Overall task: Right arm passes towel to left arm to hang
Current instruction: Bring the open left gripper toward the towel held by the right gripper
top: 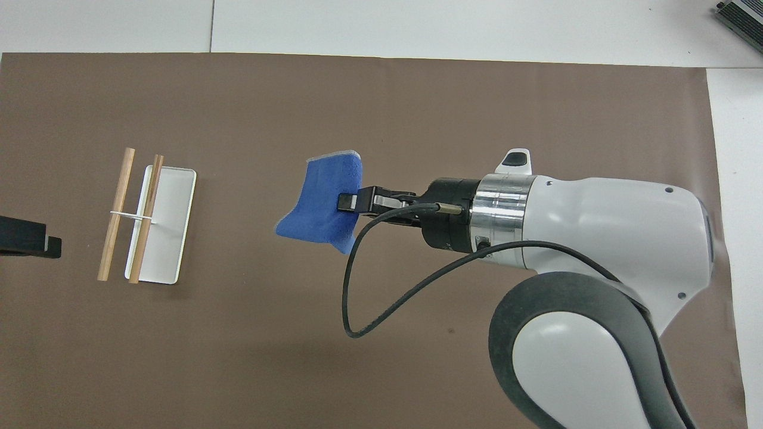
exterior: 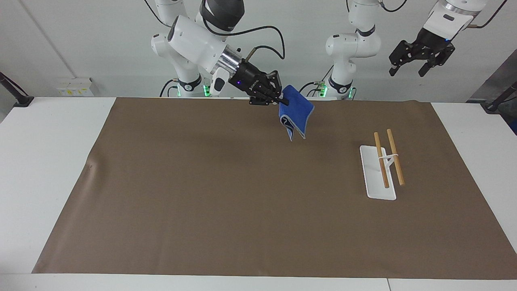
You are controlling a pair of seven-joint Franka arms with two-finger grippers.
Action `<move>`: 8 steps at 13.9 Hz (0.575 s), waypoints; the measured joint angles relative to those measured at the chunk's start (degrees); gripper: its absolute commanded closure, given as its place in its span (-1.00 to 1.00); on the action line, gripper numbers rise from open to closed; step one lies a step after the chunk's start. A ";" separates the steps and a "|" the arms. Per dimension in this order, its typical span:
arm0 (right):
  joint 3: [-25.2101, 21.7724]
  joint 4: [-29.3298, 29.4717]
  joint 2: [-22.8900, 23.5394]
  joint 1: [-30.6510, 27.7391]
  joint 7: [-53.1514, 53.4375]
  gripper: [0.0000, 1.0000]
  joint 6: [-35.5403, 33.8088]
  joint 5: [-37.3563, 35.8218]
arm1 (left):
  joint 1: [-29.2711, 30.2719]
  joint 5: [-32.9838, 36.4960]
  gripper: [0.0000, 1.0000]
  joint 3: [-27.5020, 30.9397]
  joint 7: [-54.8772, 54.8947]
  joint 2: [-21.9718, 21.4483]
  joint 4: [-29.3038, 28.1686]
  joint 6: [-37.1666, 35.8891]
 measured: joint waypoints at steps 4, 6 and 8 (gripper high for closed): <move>-0.05 -1.68 -1.29 -0.01 -0.71 1.00 0.04 0.31 | -0.13 -8.45 -1.00 -1.41 -20.25 -2.30 -6.57 8.62; -0.05 -1.75 -1.38 -0.01 -0.72 1.00 0.05 0.31 | -0.23 -11.19 -1.00 -4.34 -32.21 -3.46 -10.02 13.39; -0.05 -1.79 -1.38 -0.01 -0.75 1.00 0.05 0.31 | -0.71 -14.02 -1.00 -6.85 -43.82 -4.23 -12.79 17.95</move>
